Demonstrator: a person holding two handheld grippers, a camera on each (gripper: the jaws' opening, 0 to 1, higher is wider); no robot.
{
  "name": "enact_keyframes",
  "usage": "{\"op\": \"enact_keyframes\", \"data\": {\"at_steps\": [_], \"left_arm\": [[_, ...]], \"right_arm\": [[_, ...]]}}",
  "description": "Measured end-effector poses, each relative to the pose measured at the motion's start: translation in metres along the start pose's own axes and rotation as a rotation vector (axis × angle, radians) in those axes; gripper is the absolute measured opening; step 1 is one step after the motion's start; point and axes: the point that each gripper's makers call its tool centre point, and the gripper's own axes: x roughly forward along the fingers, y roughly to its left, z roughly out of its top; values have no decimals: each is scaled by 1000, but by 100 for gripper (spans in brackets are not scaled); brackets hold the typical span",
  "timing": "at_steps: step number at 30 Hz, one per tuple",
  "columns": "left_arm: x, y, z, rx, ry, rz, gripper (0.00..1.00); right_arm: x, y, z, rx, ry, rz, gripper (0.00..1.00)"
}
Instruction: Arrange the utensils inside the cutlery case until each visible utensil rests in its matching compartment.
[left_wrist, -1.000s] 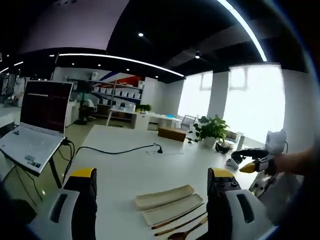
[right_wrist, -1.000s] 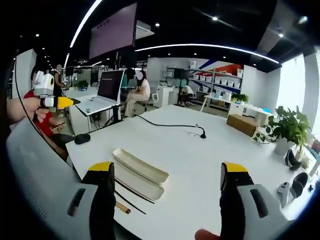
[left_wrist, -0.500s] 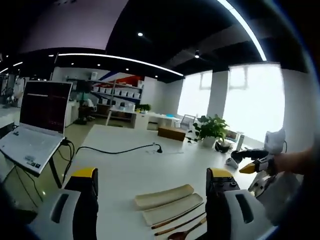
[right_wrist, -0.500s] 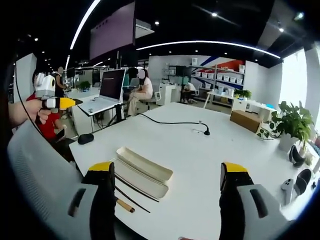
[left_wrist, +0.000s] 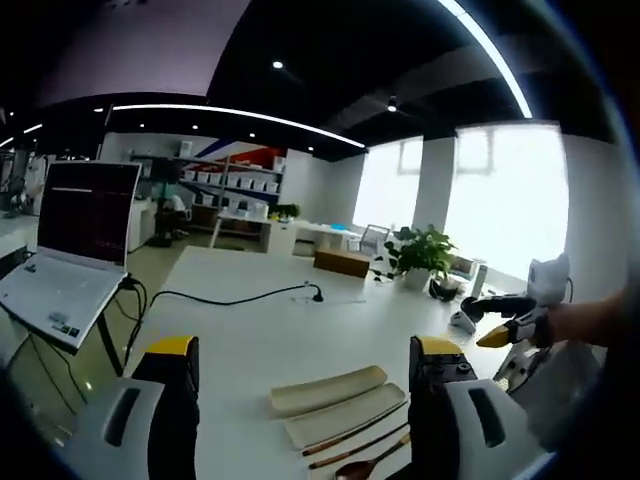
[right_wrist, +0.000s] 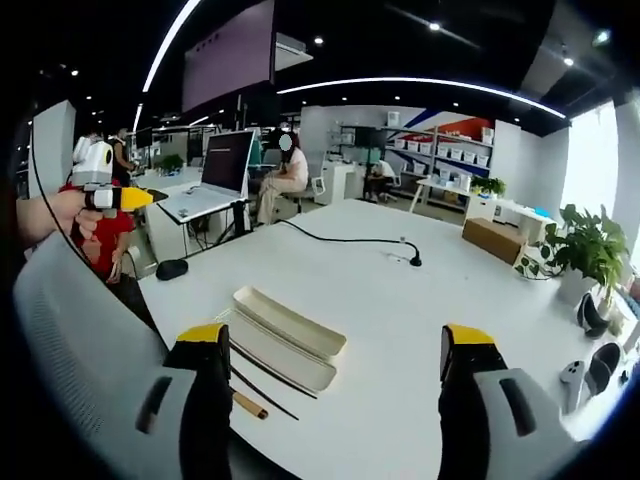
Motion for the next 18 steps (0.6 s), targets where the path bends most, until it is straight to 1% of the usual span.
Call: {"op": "enact_keyframes", "data": {"at_steps": [5,7,10,11,13,14,16,18], "left_arm": [[2,-4,-2,11,17,-16,89],[2,-3,-2,15,15,-17,89],[1,3,-1,8,10,0,89],[0,6,0,12,9,15,89],[0,8,0,20,6,22,89],[0,8,0,16,7,19,89],[1,6,-3,14,21,11,89],[2,2,-3,36,34,11,91]], "right_arm": [[0,1,0,-3,0,4,85],[0,2,0,-6,3,7,84],[1,4,1,-2,4,14,83],[0,5,2,1,3,16,82],[1,8,4,5,2,30,79],[2,11,3,3,13,49,77],[4,13,0,-14,40,64,74],[6,14,0,-29,48,72,70]]}}
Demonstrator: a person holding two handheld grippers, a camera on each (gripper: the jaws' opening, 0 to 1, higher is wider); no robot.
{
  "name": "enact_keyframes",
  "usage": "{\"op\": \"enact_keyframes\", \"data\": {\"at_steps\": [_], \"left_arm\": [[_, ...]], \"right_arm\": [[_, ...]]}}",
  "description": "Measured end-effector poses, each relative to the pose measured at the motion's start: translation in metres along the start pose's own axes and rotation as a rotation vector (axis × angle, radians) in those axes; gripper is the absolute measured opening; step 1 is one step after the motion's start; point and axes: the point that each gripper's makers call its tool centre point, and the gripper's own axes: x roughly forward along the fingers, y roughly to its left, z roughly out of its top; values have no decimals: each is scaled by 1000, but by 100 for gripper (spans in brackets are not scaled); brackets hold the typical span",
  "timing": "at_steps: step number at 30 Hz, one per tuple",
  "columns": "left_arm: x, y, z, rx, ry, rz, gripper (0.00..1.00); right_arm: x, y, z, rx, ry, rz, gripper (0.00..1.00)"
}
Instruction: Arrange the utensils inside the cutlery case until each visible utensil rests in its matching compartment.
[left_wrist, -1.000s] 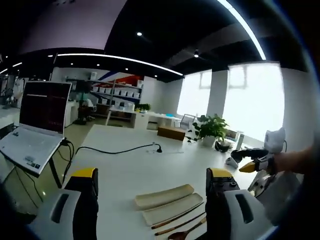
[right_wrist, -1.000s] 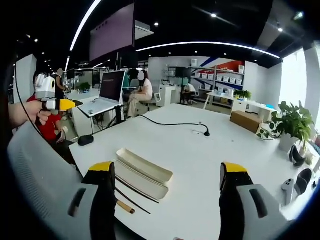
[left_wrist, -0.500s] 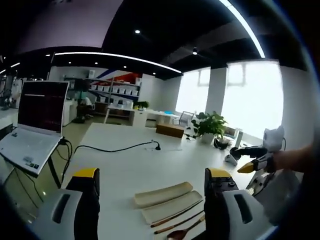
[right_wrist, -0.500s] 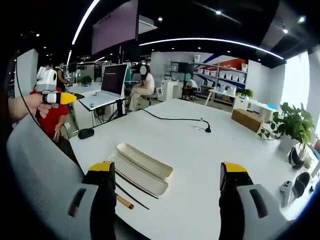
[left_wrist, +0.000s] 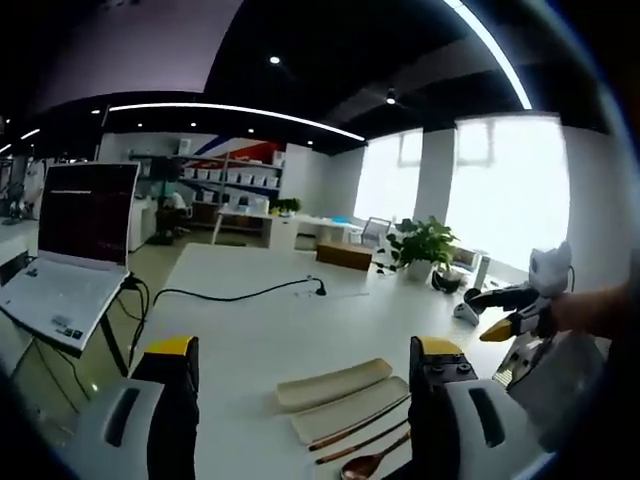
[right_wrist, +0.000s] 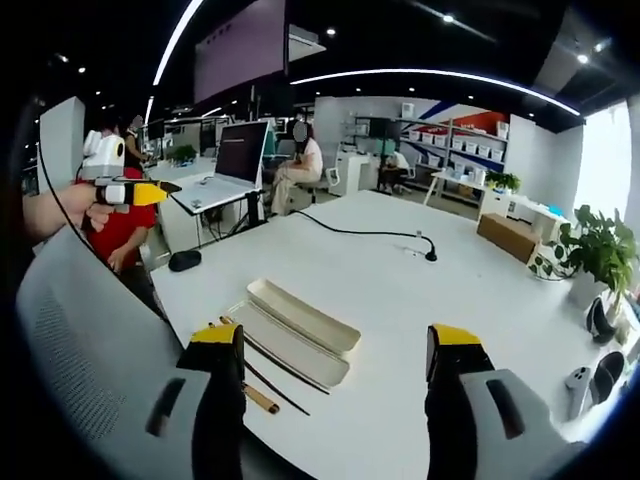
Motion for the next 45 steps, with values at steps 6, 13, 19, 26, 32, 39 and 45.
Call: {"op": "enact_keyframes", "data": {"at_steps": [6,13,19,26,32,39,45], "left_arm": [[2,-16,14,73,-4,-33,96],[-1,-11,7,110,24,-15,95],[-8,-5,-1,158,48,5,94],[-13,15,0,208,33,97,91],[-10,13,-5,204,43,76,89],[-15,16,-4,183,39,101,82],[-14,17,-7,165,53,101,80]], "right_arm": [[4,16,2,-61,50,111,64],[22,35,-1,-156,122,249,62],[37,48,-3,-227,189,345,59],[54,65,-11,-290,253,443,60],[59,76,-22,-366,313,527,58],[68,85,-44,-392,404,580,55],[80,93,-59,-452,439,602,52]]}}
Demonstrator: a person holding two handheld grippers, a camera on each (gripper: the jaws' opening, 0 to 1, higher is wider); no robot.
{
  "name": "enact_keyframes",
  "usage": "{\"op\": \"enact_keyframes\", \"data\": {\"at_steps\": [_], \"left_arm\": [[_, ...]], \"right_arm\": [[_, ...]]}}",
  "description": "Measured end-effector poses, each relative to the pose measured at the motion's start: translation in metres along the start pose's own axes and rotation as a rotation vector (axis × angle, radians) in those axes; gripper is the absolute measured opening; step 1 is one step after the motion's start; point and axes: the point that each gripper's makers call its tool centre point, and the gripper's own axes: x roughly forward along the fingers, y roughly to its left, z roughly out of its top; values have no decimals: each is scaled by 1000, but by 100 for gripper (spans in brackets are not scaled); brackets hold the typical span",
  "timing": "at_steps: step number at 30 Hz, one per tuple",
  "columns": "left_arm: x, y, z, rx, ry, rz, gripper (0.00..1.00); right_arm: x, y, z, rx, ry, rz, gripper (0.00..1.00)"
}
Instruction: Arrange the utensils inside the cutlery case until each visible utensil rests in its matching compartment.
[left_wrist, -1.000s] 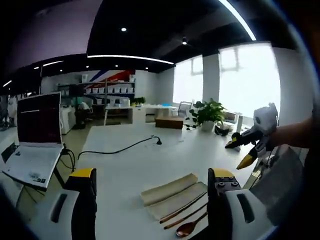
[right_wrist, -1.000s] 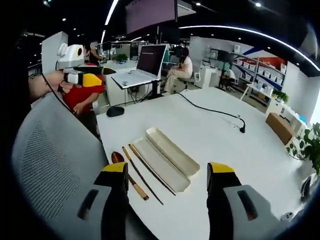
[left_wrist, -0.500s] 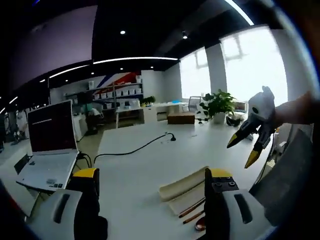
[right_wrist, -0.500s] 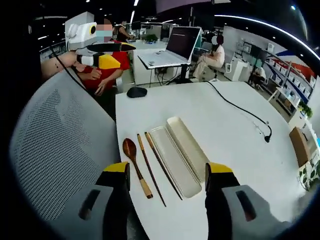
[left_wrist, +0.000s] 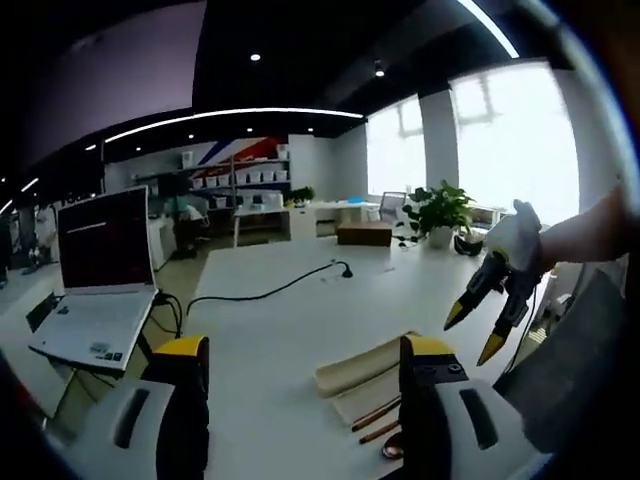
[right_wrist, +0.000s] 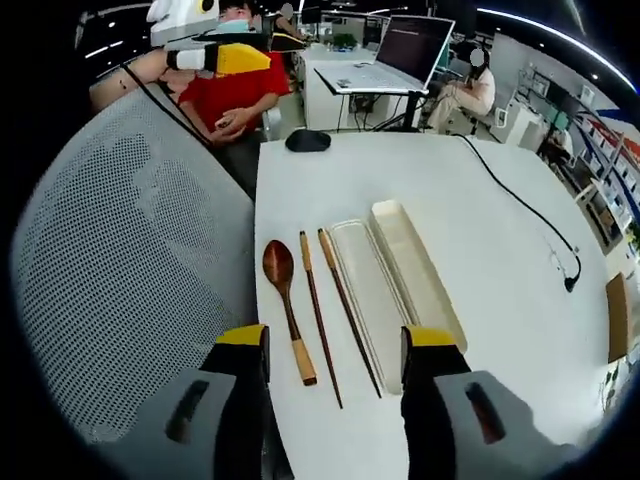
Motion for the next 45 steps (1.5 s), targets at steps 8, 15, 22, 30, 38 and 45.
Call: {"op": "enact_keyframes", "data": {"at_steps": [8,15,22,30,38,45], "left_arm": [[-2,3,1,4,-3,15,80],[-1,-1,-6,-4,32,-8,75],[-2,0,-3,13,16,-1,74],[-1,-6,-8,1,43,-27,73],[0,-7,-11,3,56,-37,74],[0,-9,-13,-6,73,-46,74]], "right_arm": [[29,5,-7,-22,81,44,47],[48,-5,-5,-7,122,23,35],[68,7,-9,-25,165,77,34],[85,9,-14,-25,182,96,28],[93,16,-14,-61,205,119,27],[101,21,-10,-77,212,135,24]]}}
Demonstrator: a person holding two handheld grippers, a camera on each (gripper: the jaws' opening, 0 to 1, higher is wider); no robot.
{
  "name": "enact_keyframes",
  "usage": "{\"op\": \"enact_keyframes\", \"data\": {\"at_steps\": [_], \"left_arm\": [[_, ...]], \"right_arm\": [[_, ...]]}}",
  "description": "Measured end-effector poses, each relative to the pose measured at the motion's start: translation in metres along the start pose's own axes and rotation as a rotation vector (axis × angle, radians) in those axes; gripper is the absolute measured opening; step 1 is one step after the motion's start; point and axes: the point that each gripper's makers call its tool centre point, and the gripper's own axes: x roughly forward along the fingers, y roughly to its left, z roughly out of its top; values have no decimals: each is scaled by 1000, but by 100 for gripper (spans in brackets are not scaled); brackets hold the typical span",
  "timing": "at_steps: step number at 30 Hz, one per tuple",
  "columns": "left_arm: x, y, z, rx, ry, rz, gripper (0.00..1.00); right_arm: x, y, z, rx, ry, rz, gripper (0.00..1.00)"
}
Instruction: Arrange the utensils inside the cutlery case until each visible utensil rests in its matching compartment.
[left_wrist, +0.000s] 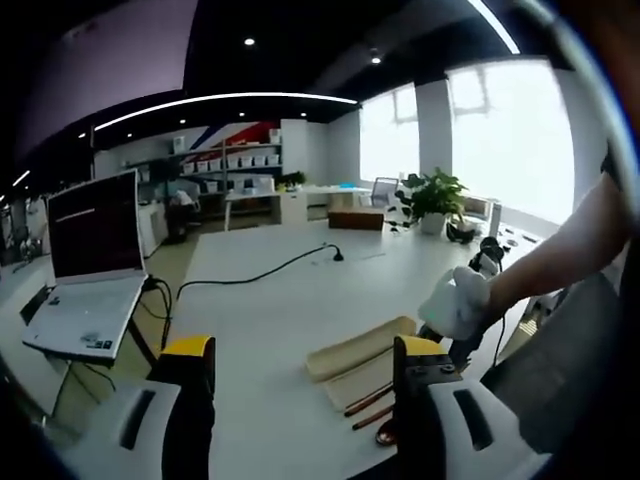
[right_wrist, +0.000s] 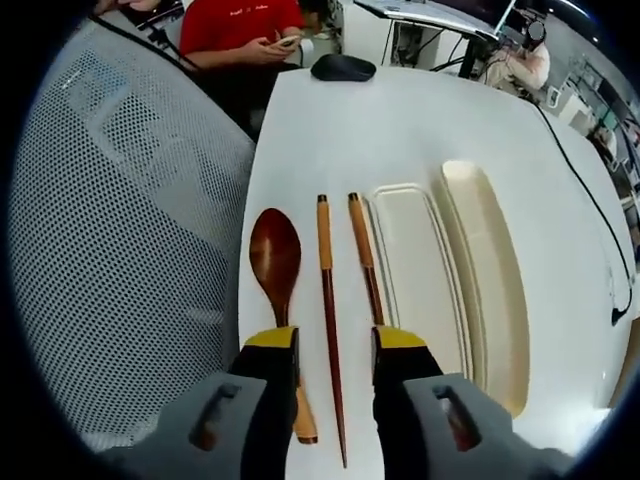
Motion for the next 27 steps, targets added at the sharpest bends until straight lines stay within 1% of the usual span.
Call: {"op": "enact_keyframes", "data": {"at_steps": [2,7,10,13,21,22,23,27], "left_arm": [[0,2,0,5,-4,6,74],[-1,3,-1,-2,1,10,73],[0,3,0,9,1,9,73],[0,4,-1,2,6,8,73],[1,3,-2,11,12,1,72],[2,3,-2,12,12,1,72],[2,3,-2,15,11,0,72],[2,3,-2,18,13,0,71]], "right_arm": [[2,2,0,-15,8,6,21],[7,3,-1,-17,25,15,19],[10,3,-1,-24,34,15,19],[11,4,0,-49,53,14,20],[15,3,-2,-43,73,20,19],[16,2,-4,-52,84,18,19],[16,1,-1,-63,73,13,17],[15,-1,-2,-57,84,6,14]]}}
